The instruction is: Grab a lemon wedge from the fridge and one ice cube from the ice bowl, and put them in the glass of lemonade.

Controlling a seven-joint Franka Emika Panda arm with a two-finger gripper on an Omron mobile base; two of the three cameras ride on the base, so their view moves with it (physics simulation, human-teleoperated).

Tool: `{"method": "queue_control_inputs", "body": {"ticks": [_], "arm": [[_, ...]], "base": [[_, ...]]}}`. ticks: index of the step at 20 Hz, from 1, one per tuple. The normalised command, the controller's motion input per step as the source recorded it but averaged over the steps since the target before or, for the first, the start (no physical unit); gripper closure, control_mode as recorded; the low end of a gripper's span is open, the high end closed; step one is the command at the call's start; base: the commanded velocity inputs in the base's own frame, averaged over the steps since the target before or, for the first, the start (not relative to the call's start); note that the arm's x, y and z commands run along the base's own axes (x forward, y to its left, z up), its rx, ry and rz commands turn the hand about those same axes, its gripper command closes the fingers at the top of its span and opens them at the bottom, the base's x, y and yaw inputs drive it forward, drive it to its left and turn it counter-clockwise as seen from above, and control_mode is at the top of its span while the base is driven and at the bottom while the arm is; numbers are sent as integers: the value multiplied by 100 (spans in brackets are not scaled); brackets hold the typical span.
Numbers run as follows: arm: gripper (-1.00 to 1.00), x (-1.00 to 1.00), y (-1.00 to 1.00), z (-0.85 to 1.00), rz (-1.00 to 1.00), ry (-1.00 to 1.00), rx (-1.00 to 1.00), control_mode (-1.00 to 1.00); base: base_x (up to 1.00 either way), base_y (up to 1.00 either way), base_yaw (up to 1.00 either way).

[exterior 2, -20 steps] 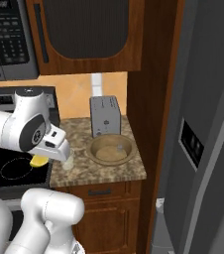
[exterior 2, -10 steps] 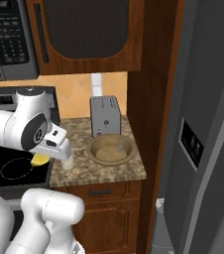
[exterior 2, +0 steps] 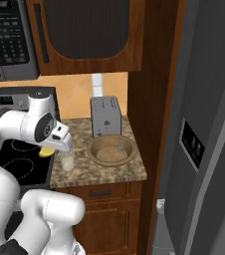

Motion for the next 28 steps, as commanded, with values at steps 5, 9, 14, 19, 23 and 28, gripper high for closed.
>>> {"method": "queue_control_inputs", "body": {"ticks": [5,9,14,19,23,28], "arm": [[100,86,22,-28,0,1,-7,-100],[100,79,0,-12,0,0,0,-100],[100,10,-4,-36,0,0,0,-100],[100,0,0,-21,0,0,0,-100],[100,0,0,-16,0,0,0,-100],[100,19,0,-1,0,0,0,-100]], "base": [[0,0,0],[0,0,0],[0,0,0],[0,0,0],[0,0,0],[0,0,0]]}}
